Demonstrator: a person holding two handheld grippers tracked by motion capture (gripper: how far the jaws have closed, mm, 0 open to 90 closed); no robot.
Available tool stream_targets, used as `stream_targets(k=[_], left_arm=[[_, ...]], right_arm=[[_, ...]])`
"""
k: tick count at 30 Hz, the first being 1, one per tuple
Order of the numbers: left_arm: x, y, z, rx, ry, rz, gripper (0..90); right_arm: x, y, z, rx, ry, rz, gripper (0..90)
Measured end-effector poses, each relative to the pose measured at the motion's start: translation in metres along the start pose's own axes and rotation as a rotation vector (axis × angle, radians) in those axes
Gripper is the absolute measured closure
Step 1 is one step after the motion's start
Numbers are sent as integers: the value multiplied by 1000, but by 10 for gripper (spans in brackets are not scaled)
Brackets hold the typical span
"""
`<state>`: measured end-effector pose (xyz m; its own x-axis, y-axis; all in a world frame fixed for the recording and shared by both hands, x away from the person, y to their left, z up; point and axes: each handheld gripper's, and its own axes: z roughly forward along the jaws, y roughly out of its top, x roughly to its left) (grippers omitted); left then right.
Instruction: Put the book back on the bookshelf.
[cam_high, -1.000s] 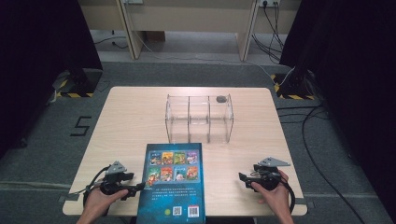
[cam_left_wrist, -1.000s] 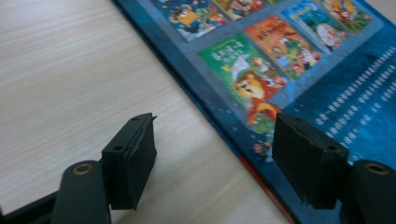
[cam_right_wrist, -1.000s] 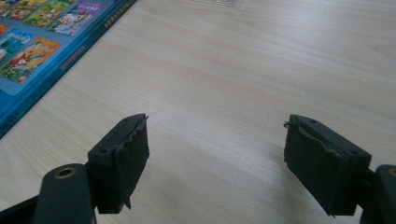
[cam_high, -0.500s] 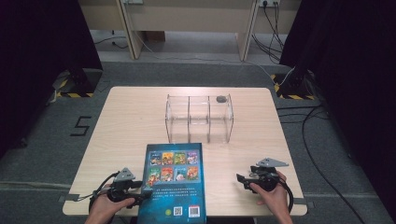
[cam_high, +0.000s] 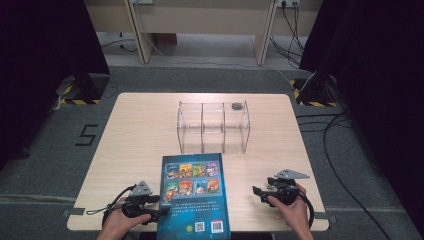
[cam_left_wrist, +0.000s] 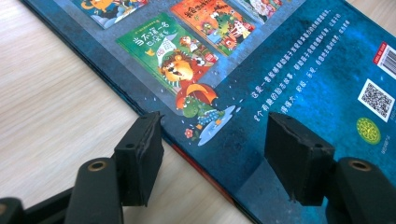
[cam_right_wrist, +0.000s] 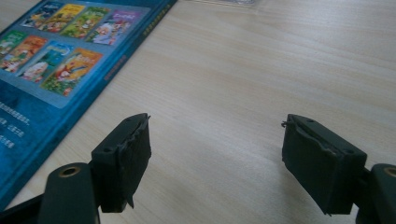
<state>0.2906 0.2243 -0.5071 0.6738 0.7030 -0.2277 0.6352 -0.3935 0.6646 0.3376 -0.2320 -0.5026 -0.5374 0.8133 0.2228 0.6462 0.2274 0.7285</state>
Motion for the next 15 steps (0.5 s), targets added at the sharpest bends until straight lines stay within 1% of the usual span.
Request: stream_targets(k=[3,7,9,12,14,15], left_arm=[[-6,4,6,0,-4,15,365],[-15,8,13,-3,-13,30,363],[-20,10,16,-2,-20,38,362],[-26,12,21,-3,-36,49,360],[-30,13,23,-4,-41,59,360],[-31,14,24,-5,-43,61,358]], right_arm=[[1,0,1,-1,29,-10,288],[5,0,2,6,56,-11,307],[7,0,2,2,76,-1,315],[10,-1,4,-3,118,19,340],[13,-2,6,7,134,28,342],[14,-2,6,7,139,24,345]])
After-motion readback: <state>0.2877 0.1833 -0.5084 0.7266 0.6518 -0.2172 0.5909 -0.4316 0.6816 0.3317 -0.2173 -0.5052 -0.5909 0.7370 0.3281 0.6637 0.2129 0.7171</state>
